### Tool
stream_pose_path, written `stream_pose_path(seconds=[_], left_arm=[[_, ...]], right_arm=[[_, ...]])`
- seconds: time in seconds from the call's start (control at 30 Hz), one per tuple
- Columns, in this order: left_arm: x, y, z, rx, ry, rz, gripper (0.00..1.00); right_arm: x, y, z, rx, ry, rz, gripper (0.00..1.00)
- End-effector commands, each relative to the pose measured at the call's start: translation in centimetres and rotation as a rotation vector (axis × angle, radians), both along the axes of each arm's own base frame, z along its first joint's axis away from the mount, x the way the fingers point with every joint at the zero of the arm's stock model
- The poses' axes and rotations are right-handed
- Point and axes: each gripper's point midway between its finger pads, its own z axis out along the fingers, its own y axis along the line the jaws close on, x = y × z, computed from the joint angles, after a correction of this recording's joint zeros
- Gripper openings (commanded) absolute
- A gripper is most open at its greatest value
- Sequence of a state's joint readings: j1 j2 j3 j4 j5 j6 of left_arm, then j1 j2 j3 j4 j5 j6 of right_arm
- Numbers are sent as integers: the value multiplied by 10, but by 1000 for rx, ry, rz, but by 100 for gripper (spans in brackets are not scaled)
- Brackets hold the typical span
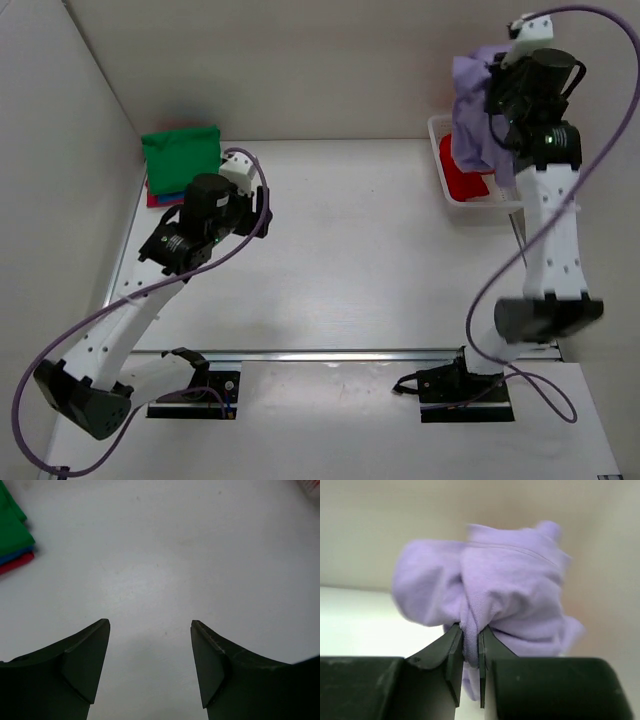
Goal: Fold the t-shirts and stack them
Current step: Move the tshirt to the center of the board
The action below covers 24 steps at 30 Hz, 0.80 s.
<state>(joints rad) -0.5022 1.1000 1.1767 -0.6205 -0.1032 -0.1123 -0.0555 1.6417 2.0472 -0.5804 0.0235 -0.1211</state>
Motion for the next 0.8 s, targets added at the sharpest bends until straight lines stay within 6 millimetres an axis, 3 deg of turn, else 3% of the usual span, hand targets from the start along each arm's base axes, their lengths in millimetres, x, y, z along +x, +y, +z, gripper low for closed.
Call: stream_pose_path(seconds=[0.0,0.07,0.1,0.17,0.23,0.3,0.37,0.43,0.47,0.57,0.6,0.7,0.77], left_arm=[[-12,11,43,-77,-96,1,77],[-15,17,49,-93,-111,25,77],[-16,22,56,-105,-127,41,77],[-19,32,67,-129,-152,83,76],[-25,45,84,-152,-200,131,76],[-26,52,90,-150,-214,164,75],[-29,52,88,-150,-202,160,76],[-29,54,82,-161,-184,175,76],[-30,54,81,-174,-180,174,76],[-33,49,72,-177,-155,146,77],[-33,47,68,-180,-145,141,78],[-35,38,43,-191,-68,107,82],[-38,25,15,-203,-1,56,84]], right_arm=[[-108,97,119,-43,-295,188,0],[-142,125,138,25,-325,309,0],[-154,135,136,85,-304,395,0],[-166,142,130,153,-290,479,0],[-167,150,106,214,-250,524,0],[-156,164,62,272,-163,576,0],[-147,180,31,304,-110,617,0],[-134,204,-28,312,8,632,0],[-136,218,-42,312,36,657,0],[-128,247,-110,311,167,661,0],[-129,254,-118,308,184,661,0],[-123,274,-169,258,301,614,0],[-118,281,-204,210,392,546,3]])
